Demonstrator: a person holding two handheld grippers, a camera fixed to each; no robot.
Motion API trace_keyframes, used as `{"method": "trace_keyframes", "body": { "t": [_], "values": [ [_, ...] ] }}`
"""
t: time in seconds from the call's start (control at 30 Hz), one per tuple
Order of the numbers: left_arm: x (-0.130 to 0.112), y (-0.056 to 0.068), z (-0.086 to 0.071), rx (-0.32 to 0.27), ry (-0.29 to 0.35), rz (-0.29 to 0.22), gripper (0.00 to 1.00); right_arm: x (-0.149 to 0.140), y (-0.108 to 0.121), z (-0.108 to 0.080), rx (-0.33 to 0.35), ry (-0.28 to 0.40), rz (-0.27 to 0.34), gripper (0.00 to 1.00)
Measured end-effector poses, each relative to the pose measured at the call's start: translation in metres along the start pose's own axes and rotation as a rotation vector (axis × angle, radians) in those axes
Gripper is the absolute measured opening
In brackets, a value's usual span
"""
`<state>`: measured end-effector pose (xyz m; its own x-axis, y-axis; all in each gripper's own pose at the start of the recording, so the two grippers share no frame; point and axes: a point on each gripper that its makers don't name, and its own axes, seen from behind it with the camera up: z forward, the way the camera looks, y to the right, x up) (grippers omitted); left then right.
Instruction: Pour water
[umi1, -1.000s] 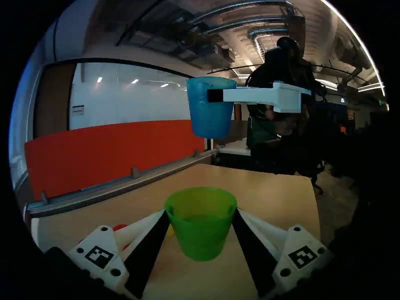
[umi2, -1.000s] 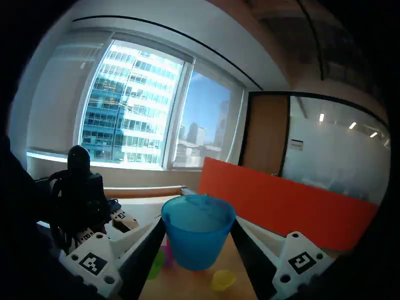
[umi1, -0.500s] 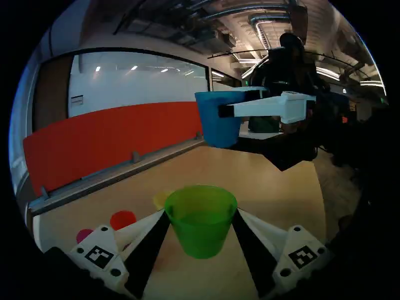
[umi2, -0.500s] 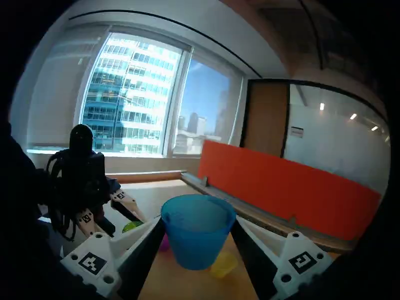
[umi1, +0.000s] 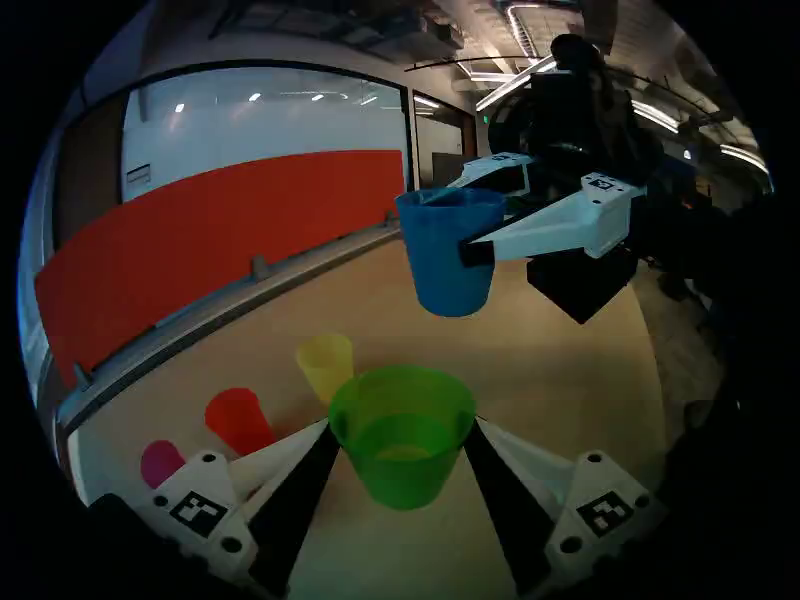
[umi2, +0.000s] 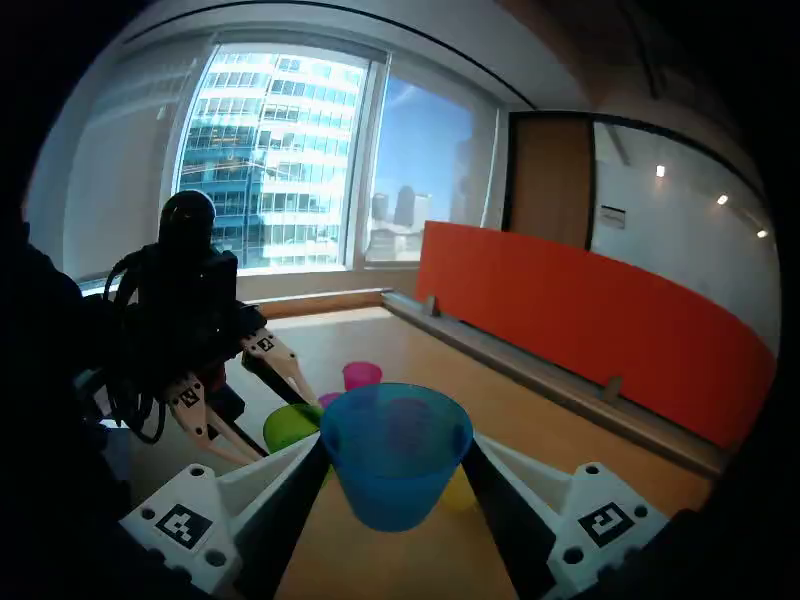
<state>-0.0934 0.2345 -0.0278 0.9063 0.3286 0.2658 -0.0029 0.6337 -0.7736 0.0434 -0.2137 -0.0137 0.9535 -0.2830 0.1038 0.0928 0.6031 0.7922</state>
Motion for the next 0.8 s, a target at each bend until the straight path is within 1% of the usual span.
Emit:
{"method": "trace_keyframes", "body": {
  "t": [0.3, 0.6, 0.8],
  "values": [
    [-0.023, 0.001, 0.013, -0.024, -0.086, 0.015, 0.85, -0.041, 0.004, 0.011, 0.029, -0.079, 0.042, 0.92],
    [-0.044, -0.002, 0.025, -0.041, -0.163, 0.014, 0.85, -0.079, 0.002, 0.018, 0.048, -0.17, 0.055, 0.92],
    [-0.054, 0.0, 0.032, -0.06, -0.197, 0.011, 0.85, -0.1, 0.0, 0.02, 0.062, -0.21, 0.066, 0.92]
  ]
}}
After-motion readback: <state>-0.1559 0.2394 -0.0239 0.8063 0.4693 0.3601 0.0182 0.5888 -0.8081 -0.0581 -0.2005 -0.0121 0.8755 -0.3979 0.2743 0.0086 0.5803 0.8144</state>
